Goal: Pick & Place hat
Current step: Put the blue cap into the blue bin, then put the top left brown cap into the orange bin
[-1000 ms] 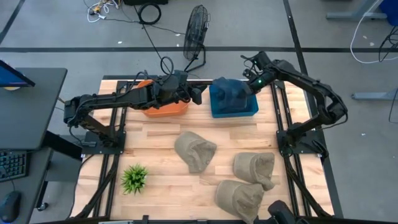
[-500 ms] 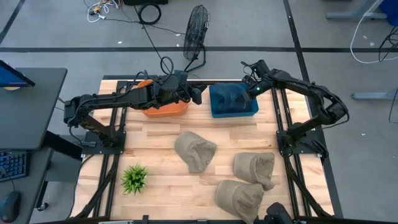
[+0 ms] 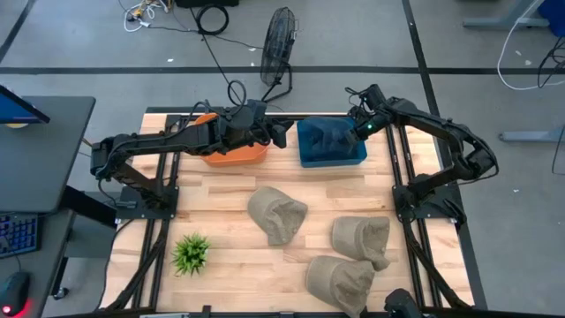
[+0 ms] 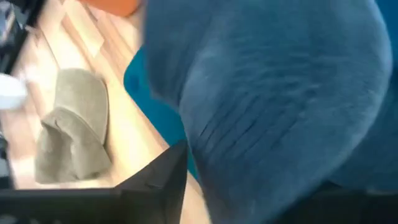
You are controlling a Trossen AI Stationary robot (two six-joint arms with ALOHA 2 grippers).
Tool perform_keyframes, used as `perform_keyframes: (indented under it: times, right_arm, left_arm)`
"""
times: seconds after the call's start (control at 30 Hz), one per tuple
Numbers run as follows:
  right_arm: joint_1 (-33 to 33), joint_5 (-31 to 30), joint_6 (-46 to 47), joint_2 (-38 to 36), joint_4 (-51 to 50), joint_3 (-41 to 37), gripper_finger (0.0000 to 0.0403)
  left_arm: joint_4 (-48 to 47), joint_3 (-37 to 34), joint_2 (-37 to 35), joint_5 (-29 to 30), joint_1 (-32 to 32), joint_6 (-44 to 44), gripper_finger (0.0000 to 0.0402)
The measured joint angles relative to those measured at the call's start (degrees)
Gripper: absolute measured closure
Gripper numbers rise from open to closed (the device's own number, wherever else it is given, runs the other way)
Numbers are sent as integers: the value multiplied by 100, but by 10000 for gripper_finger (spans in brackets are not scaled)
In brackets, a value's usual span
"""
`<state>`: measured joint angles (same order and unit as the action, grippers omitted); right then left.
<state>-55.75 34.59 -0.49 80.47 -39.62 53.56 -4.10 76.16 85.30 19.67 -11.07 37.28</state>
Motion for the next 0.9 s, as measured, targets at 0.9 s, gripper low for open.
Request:
perform_keyframes:
  times: [0.9]
  right_arm:
    - [467,-1412,557,106,-143,1325,227]
  left_arm:
    - [0,0,0,-1,4,104,253]
